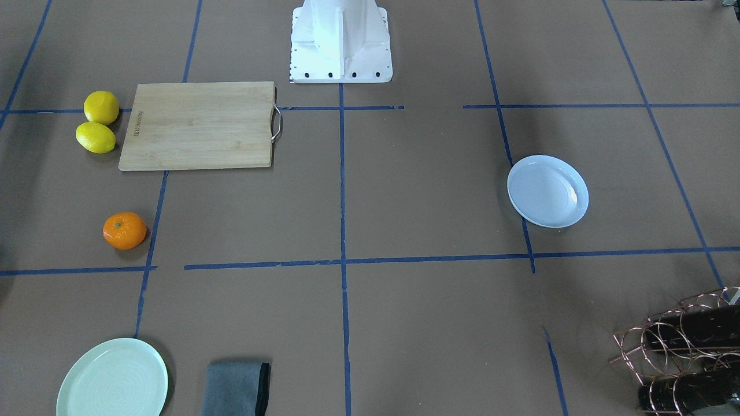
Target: Pick orange to plate
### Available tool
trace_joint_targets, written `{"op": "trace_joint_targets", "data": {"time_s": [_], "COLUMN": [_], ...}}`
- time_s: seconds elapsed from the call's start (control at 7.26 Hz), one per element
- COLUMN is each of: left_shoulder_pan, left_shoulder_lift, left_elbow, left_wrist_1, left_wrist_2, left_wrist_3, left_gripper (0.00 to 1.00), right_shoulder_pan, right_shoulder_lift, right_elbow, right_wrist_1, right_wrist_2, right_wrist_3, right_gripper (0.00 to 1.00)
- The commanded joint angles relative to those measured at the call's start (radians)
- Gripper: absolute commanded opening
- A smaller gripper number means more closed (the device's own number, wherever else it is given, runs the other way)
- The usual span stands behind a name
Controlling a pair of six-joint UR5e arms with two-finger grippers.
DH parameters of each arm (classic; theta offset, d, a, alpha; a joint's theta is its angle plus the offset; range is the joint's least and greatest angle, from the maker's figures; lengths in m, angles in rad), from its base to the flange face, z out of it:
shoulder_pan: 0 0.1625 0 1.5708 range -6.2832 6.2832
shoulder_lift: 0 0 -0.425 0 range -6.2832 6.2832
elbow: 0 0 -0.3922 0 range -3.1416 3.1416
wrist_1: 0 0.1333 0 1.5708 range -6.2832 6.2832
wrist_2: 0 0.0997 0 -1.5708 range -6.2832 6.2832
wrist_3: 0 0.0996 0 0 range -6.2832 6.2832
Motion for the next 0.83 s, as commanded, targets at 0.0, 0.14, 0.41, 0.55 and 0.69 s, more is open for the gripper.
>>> {"op": "trace_joint_targets", "data": {"time_s": [0.0,0.14,0.41,0.55,0.69], "left_shoulder_pan": [0.155,0.345,0.491,0.539,0.632], "left_shoulder_lift": [0.025,0.018,0.023,0.018,0.013], "left_elbow": [0.026,0.024,0.023,0.026,0.027], "left_wrist_1": [-0.272,-0.273,-0.292,-0.293,-0.293], "left_wrist_2": [-0.001,0.012,0.250,0.323,0.374], "left_wrist_3": [-0.094,-0.218,-0.550,-0.766,-0.883], "left_gripper": [1.00,1.00,1.00,0.82,0.72], "right_shoulder_pan": [0.000,0.000,0.000,0.000,0.000], "right_shoulder_lift": [0.000,0.002,0.005,0.005,0.005], "right_elbow": [0.004,-0.002,-0.004,-0.004,-0.005], "right_wrist_1": [0.003,0.001,0.000,0.001,0.000], "right_wrist_2": [-0.001,-0.003,-0.003,-0.003,-0.001], "right_wrist_3": [-0.002,0.000,0.000,0.000,0.001], "right_gripper": [1.00,1.00,1.00,1.00,1.00]}}
